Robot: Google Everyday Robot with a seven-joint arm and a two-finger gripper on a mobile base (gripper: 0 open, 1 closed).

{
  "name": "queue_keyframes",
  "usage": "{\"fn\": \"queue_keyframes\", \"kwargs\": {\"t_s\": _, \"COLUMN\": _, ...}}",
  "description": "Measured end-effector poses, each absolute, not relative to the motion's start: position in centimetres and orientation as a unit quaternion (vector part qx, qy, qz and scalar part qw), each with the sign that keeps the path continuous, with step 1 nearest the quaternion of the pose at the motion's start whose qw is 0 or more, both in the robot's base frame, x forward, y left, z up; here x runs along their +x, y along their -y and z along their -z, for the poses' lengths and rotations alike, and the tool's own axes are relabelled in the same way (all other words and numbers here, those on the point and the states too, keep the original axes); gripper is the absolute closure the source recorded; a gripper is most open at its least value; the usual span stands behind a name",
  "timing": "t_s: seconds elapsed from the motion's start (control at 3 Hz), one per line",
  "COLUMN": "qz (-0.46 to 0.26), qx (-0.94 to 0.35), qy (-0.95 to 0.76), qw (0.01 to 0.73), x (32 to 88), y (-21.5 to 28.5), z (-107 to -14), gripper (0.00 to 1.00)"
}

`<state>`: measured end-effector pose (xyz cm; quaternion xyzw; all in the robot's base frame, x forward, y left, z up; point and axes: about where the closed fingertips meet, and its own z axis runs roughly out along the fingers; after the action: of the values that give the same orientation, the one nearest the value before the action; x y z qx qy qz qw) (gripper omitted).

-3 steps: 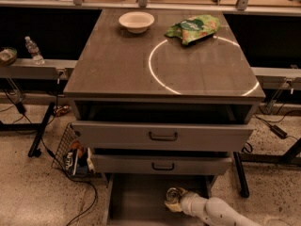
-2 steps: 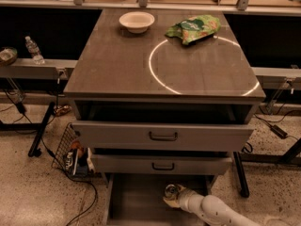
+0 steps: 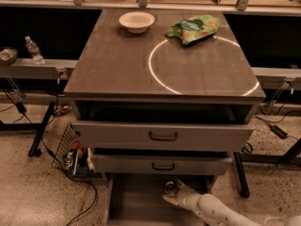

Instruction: Place 7up can into bottom drawer

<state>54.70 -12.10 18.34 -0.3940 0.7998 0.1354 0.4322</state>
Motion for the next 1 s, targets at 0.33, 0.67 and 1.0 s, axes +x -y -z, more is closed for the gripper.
{"fn": "queue_keyframes", "kwargs": {"t_s": 0.33, "qz": -0.136, "qx": -0.384, "qy": -0.807, "qw": 0.428, "x": 54.5, "y": 12.4, "z": -17.8, "gripper": 0.00}}
{"fn": "queue_keyframes", "kwargs": {"t_s": 0.67, "qz": -0.133, "qx": -0.367, "qy": -0.819, "qw": 0.420, "x": 53.4, "y": 13.4, "z": -17.1, "gripper": 0.00}}
{"fn": "queue_keyframes", "kwargs": {"t_s": 1.0, "qz": -0.147, "qx": -0.328, "qy": -0.839, "qw": 0.409, "x": 50.8, "y": 16.3, "z": -18.3, "gripper": 0.00}}
